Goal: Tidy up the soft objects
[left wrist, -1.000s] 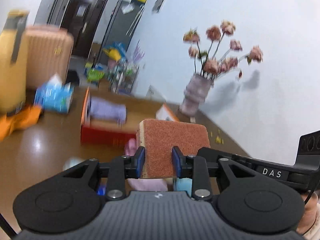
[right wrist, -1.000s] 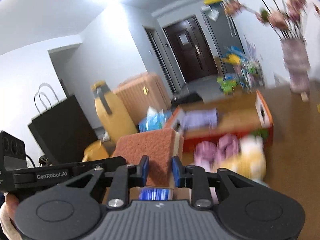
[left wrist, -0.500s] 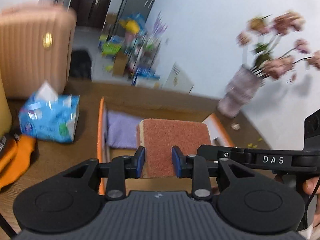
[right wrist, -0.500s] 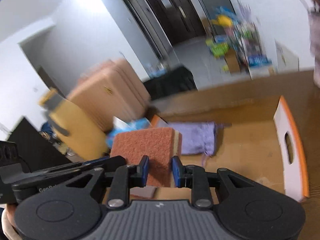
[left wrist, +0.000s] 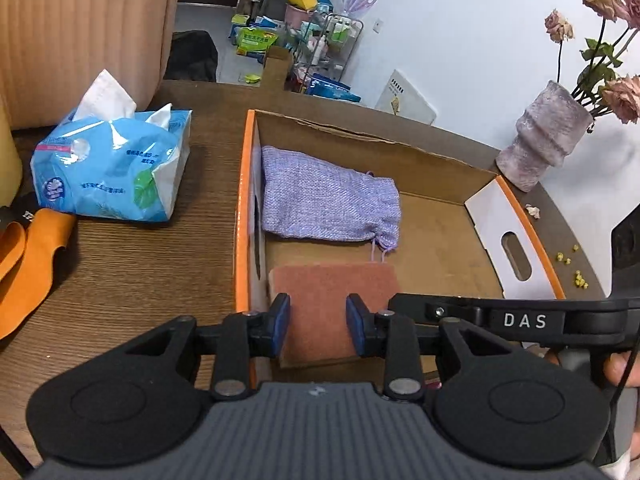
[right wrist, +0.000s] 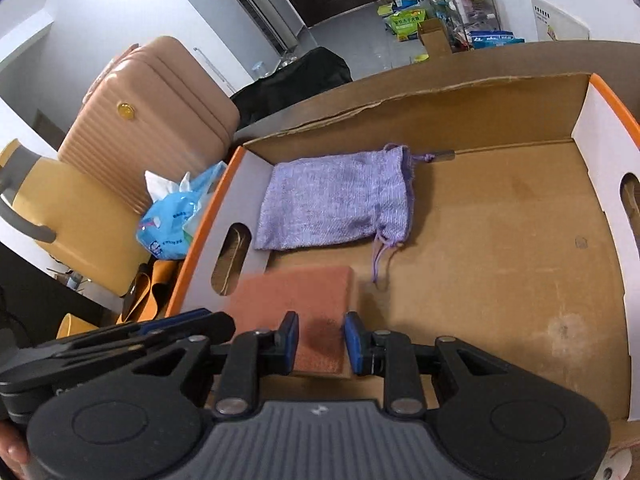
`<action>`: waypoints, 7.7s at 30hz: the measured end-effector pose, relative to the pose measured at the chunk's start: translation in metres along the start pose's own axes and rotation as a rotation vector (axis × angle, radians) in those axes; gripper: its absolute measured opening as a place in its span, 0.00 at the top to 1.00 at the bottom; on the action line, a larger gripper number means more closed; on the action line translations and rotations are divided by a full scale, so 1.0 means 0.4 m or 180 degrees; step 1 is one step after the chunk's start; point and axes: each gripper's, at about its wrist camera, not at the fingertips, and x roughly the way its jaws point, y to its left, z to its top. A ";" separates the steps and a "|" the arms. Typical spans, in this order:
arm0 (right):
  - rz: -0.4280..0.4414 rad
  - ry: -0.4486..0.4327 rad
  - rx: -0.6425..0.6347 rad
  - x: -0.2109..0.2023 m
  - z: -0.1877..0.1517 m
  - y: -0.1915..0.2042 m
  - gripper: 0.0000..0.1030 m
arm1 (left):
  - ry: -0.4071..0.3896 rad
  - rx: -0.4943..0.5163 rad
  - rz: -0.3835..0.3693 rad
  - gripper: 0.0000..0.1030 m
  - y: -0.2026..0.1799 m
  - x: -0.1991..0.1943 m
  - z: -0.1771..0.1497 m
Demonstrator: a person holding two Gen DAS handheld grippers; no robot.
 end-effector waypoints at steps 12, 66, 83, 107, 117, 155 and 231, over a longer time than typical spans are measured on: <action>-0.0199 -0.0724 -0.0496 -0.344 -0.021 0.103 0.69 | -0.0579 0.0241 0.0132 0.61 -0.096 -0.291 -0.006; -0.0640 -0.1523 -0.1423 -0.459 -0.869 0.043 0.24 | -0.1118 0.0610 0.0352 0.09 -0.177 -0.426 -0.715; -0.0517 -0.1604 -0.1176 -0.505 -0.754 -0.063 0.74 | -0.0746 0.1144 -0.0102 0.62 -0.411 -0.096 -0.470; -0.0252 -0.1961 -0.1429 -0.627 -0.857 0.032 0.74 | -0.1395 0.0804 -0.0214 0.85 -0.371 -0.506 -0.639; -0.0126 -0.2040 -0.1442 -0.660 -0.819 0.040 0.74 | -0.1479 0.0883 -0.0203 0.85 -0.366 -0.525 -0.600; 0.0026 -0.0703 -0.0140 -0.099 0.115 -0.011 0.59 | -0.0702 0.0395 0.0300 0.47 -0.008 -0.071 0.073; 0.0268 -0.1158 0.0548 -0.329 -0.383 -0.373 0.56 | -0.0312 -0.0381 -0.0695 0.63 -0.382 -0.026 -0.386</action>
